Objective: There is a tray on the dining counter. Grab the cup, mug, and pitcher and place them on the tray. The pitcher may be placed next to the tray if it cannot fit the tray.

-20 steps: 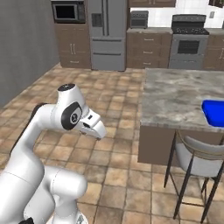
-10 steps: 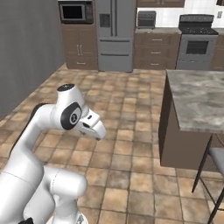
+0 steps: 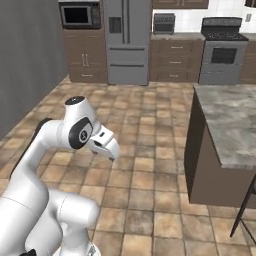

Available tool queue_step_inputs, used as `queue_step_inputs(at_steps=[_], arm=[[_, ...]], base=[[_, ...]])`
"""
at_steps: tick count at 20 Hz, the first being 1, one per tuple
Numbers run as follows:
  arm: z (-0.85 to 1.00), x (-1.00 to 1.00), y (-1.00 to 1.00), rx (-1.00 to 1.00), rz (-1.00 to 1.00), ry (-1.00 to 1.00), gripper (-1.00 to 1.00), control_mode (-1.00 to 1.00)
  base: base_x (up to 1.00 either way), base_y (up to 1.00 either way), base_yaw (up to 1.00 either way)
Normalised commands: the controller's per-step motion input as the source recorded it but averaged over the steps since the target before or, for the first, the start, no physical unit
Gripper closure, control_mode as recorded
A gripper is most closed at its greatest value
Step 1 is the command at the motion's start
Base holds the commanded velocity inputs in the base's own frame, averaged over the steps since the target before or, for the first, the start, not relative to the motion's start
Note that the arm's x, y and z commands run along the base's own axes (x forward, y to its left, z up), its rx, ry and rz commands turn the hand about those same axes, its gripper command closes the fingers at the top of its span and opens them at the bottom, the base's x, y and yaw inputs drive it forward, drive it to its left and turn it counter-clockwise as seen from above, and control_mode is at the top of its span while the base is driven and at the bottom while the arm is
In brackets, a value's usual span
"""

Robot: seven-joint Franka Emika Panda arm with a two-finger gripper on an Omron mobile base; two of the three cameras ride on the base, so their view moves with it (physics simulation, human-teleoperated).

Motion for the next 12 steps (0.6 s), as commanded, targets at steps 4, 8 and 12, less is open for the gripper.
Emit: queue_step_inputs(at_steps=[4, 8, 12], arm=[[0.00, 0.00, 0.00, 0.00, 0.00, 0.00, -1.00, 1.00], [0.00, 0.00, 0.00, 0.00, 0.00, 0.00, -1.00, 1.00], [0.00, 0.00, 0.00, 0.00, 0.00, 0.00, -1.00, 1.00]], base=[[0.74, 0.34, -0.09], [0.76, 0.33, -0.08], [0.78, 0.33, -0.08]])
